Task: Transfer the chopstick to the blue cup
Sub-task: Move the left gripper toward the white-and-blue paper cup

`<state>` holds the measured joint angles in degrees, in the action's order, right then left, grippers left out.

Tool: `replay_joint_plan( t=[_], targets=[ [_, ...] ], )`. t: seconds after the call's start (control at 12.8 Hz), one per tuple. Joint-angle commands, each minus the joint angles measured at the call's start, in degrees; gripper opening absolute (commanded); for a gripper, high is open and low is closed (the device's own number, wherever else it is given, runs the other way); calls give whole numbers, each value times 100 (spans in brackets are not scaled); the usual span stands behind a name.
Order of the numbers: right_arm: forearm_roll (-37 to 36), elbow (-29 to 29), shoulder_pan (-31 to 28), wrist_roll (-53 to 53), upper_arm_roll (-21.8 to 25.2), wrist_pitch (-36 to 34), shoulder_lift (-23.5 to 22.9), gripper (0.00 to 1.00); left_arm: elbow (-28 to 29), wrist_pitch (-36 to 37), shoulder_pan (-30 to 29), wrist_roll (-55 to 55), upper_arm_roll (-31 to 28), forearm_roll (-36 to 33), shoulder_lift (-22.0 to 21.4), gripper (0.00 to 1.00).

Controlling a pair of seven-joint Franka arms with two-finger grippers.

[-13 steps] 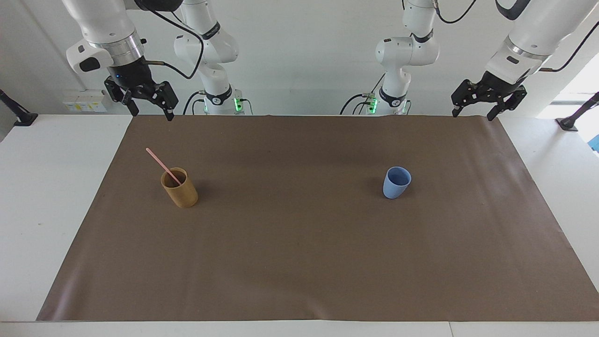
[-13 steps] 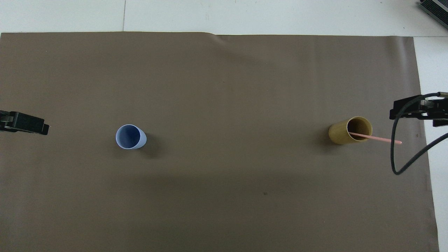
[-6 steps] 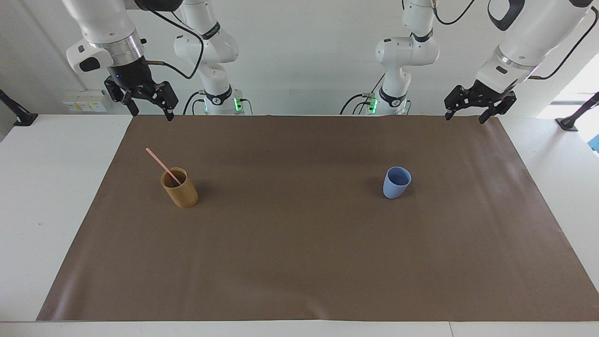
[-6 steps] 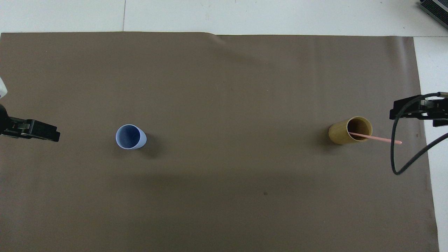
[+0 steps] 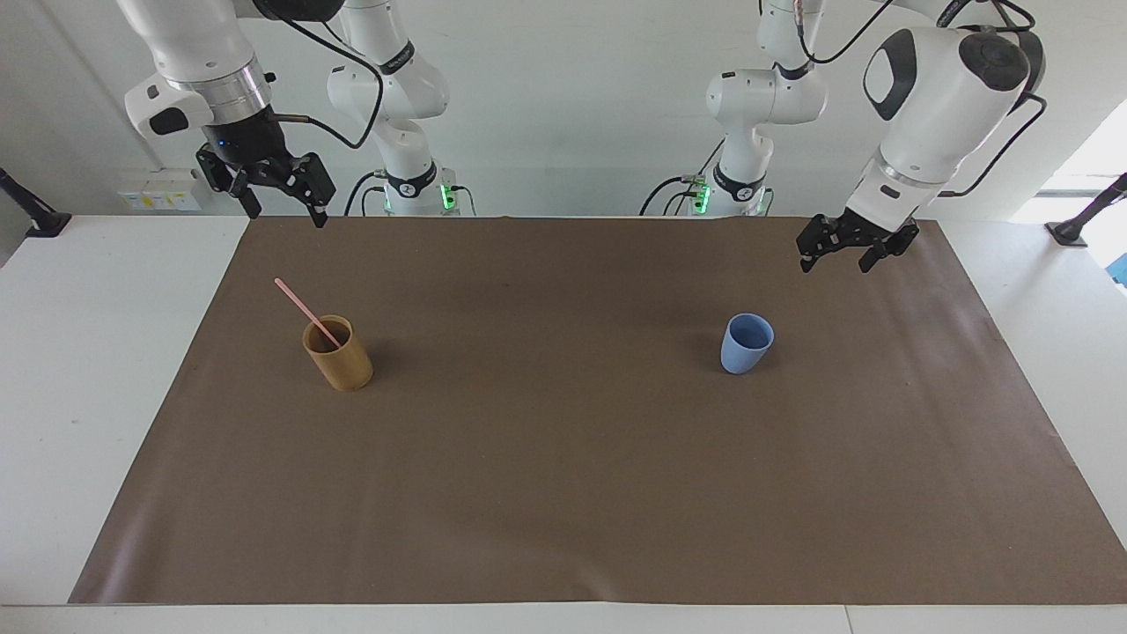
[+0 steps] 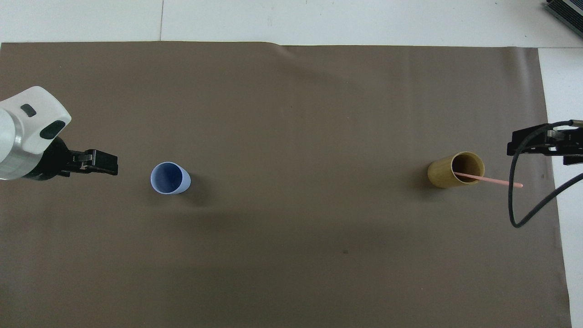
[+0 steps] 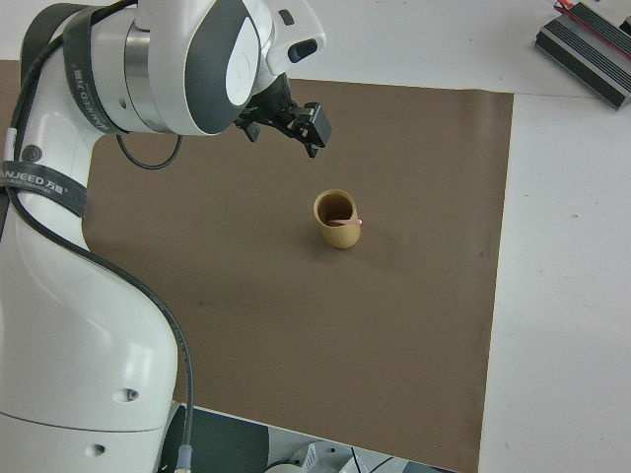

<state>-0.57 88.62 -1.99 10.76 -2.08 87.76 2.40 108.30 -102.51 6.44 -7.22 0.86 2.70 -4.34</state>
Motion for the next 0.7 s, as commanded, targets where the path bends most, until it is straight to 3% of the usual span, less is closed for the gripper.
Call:
replay_joint_plan(
  t=[0.0,0.31,0.62],
  targets=[
    [119,77,-73,-135,-3,13,58,100,602,-680,181,-463,-77,56,-24,100],
    [119,77,-73,-126,-3,13,58,100,1359,-1664,331,-894,-77,56,169,100],
    [119,103,-73,-91,-3,13,85,100,1571,-2184,402,-1000,-77,56,600,100]
  ],
)
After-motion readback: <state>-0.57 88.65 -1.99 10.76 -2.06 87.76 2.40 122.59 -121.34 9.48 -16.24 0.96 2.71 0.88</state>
